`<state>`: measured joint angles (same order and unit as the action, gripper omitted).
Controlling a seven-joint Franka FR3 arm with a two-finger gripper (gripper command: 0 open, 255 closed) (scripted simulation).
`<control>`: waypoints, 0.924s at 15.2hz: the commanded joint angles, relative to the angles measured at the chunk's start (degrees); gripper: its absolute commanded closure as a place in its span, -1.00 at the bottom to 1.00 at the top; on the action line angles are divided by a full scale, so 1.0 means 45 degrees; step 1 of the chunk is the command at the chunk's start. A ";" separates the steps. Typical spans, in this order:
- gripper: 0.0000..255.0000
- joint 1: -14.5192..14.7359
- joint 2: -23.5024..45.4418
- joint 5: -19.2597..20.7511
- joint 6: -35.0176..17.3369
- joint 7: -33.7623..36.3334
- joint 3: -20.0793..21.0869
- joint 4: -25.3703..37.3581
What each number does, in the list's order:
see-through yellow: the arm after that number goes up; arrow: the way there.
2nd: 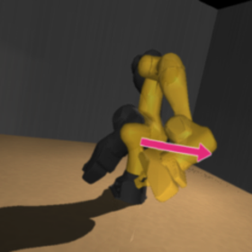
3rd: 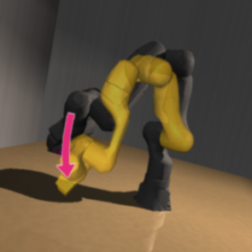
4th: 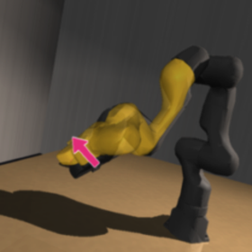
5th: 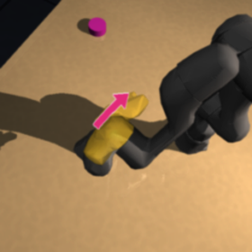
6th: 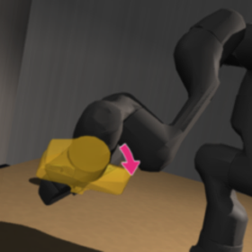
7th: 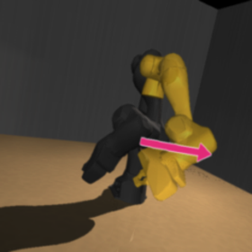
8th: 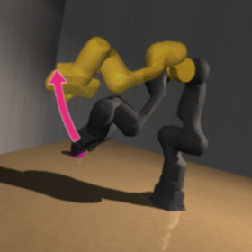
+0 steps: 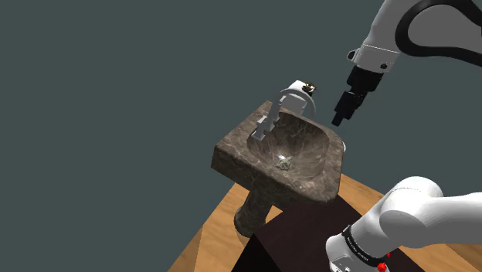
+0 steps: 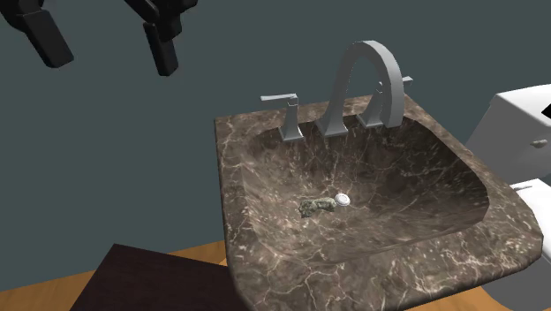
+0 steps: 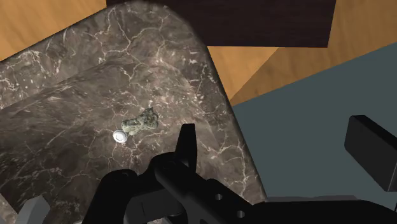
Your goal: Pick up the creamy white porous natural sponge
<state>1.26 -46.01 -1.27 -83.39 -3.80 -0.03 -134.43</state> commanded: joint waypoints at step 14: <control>-1.00 -0.0998 0.1039 0.0448 -0.6436 -0.1803 -0.2612 -0.4267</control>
<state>-2.88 -41.98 0.67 -109.99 -11.18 -10.81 -152.53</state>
